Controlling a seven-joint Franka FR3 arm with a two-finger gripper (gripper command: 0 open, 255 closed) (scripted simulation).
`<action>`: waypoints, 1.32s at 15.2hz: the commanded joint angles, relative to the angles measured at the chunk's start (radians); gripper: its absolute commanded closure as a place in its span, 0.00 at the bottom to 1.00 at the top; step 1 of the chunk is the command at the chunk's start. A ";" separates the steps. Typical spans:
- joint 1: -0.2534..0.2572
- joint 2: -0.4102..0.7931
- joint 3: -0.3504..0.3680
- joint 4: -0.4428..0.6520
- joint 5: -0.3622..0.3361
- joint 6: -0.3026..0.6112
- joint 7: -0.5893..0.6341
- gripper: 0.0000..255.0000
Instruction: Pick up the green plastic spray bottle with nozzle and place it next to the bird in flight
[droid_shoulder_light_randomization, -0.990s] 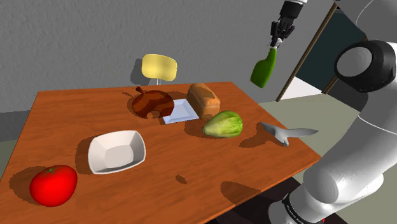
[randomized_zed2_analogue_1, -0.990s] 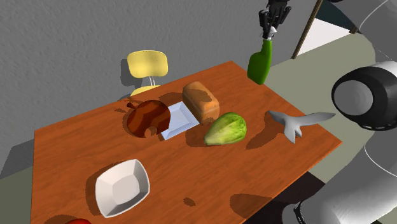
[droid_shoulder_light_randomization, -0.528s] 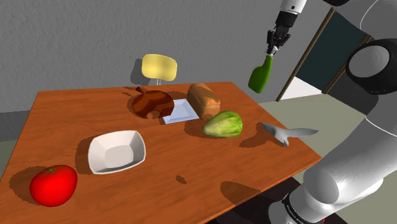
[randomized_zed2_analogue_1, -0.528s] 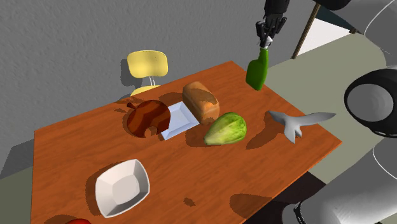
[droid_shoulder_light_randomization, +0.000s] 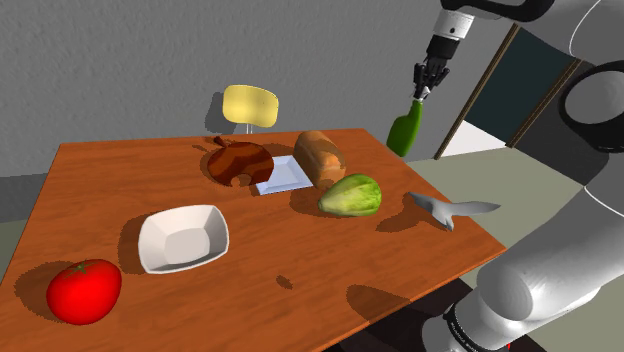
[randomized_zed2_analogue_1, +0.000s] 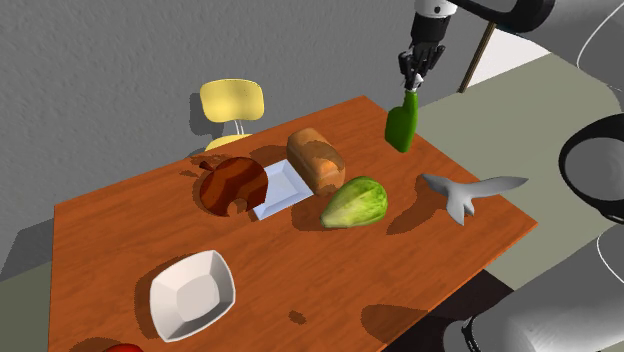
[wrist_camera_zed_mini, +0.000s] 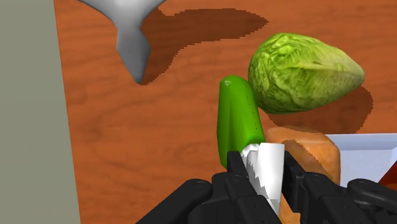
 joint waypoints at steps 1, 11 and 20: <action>0.000 -0.012 0.000 -0.043 -0.001 0.032 0.000 1.00; 0.001 -0.047 0.001 -0.222 -0.004 0.177 0.002 1.00; 0.001 -0.055 0.001 -0.354 -0.005 0.300 0.003 1.00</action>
